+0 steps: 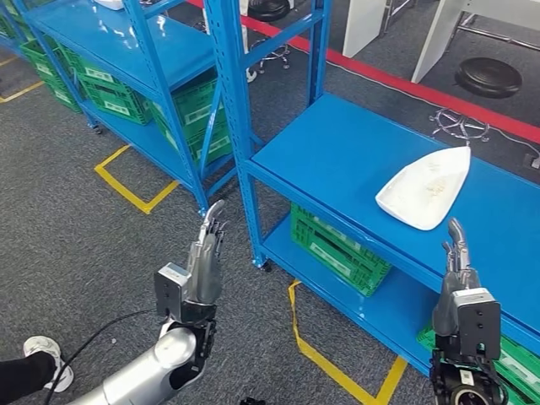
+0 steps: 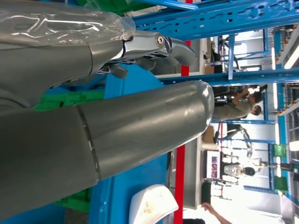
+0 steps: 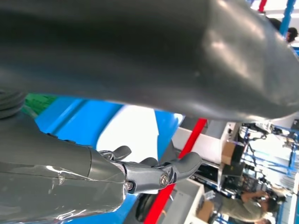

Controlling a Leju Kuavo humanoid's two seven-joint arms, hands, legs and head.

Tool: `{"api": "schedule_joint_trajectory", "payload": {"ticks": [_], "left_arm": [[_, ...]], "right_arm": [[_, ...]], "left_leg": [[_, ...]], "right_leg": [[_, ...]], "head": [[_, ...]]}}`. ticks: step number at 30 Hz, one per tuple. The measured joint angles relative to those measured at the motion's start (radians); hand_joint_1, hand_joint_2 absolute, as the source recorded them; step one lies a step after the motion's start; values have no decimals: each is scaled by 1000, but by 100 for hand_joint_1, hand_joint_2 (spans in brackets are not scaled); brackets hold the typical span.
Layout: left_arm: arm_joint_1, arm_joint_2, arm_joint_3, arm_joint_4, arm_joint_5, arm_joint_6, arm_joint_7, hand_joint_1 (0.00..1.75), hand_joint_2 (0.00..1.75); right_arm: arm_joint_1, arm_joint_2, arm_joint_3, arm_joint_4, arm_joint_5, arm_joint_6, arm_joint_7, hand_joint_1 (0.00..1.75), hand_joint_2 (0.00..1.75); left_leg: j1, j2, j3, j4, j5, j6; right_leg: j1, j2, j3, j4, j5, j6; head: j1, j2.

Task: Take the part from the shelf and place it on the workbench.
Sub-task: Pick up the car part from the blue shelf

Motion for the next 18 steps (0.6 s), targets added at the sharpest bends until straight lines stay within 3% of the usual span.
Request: {"api": "schedule_joint_trajectory", "payload": {"ticks": [2,5,7,8,11,12,13,14,16,18], "left_arm": [[-1,0,0,0,0,0,1,0,0],[-1,0,0,-1,0,0,1,0,0],[-1,0,0,-3,1,0,0,0,0],[-2,-1,0,-3,1,0,0,0,0],[-1,-1,0,-4,1,0,0,0,0],[1,-1,0,-4,2,0,0,0,0],[2,0,0,-4,3,0,0,0,0],[2,0,0,-4,3,0,0,0,0],[1,-1,0,-4,5,0,0,0,0],[1,-1,0,-4,8,-1,-1,0,0]], "right_arm": [[-1,0,0,0,0,0,0,0,0],[-3,0,-1,0,0,0,1,0,0],[-4,0,-1,0,1,-1,0,0,0],[-5,0,-1,0,2,-1,0,0,0],[-3,0,-3,1,5,-8,2,0,0],[-2,0,-4,1,7,-12,4,0,0],[-1,0,-5,2,10,-18,7,0,0],[-1,0,-7,2,14,-23,11,0,0],[1,-1,-15,2,24,-37,22,0,0],[2,-4,-26,4,36,-54,35,0,0]], "left_leg": [[-2,5,37,-111,41,4],[-6,6,51,-133,35,33],[-4,4,67,-137,35,48],[-4,4,77,-139,32,54],[-7,2,98,-142,14,64],[-9,1,106,-143,7,65],[-11,0,116,-143,0,65],[-12,-1,128,-143,-9,65],[-16,-2,153,-143,-25,62],[-19,-4,165,-144,-40,53]], "right_leg": [[-2,1,17,1,-17,12],[2,0,23,5,-29,32],[1,-2,16,40,-41,41],[0,-3,-7,85,-56,44],[0,-4,-136,289,-127,48],[1,-4,-169,323,-138,46],[2,-4,-184,319,-127,43],[4,-4,-180,277,-91,38],[12,-4,-142,138,7,23],[20,-4,-113,49,40,10]], "head": [[-2,0],[-1,0],[4,0],[6,0],[12,0],[13,0],[13,0],[13,0],[14,0],[17,0]]}}
